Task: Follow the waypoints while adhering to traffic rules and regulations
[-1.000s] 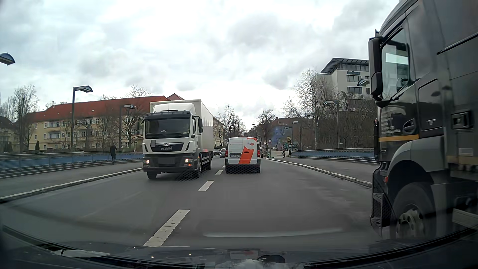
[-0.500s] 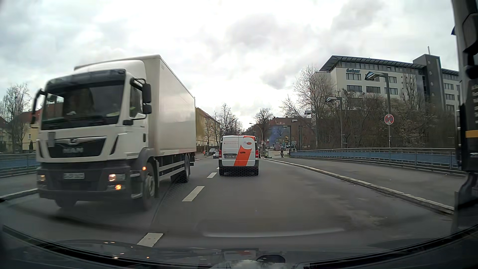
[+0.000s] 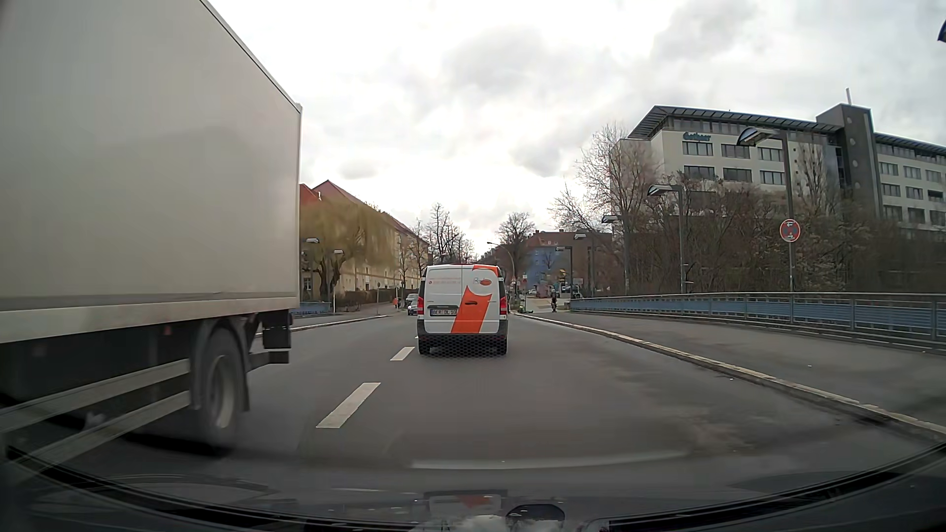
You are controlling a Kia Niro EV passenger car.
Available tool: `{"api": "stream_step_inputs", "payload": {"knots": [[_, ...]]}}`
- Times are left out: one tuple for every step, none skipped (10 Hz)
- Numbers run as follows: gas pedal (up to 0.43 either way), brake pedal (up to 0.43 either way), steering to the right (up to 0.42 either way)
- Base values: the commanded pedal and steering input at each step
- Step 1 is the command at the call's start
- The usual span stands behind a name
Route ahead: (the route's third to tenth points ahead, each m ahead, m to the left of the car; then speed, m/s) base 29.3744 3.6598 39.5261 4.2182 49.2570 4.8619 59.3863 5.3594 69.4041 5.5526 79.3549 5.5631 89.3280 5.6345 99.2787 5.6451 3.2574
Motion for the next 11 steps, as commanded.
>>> {"api": "stream_step_inputs", "payload": {"knots": [[0.0, 0.018, 0.004], [0.0, 0.012, 0.0], [0.0, 0.012, -0.002], [0.0, 0.024, -0.003], [0.0, 0.061, -0.005], [0.0, 0.079, -0.008], [0.0, 0.091, -0.015], [0.0, 0.091, -0.021], [0.0, 0.091, -0.03], [0.0, 0.104, -0.03], [0.0, 0.116, -0.03]]}}
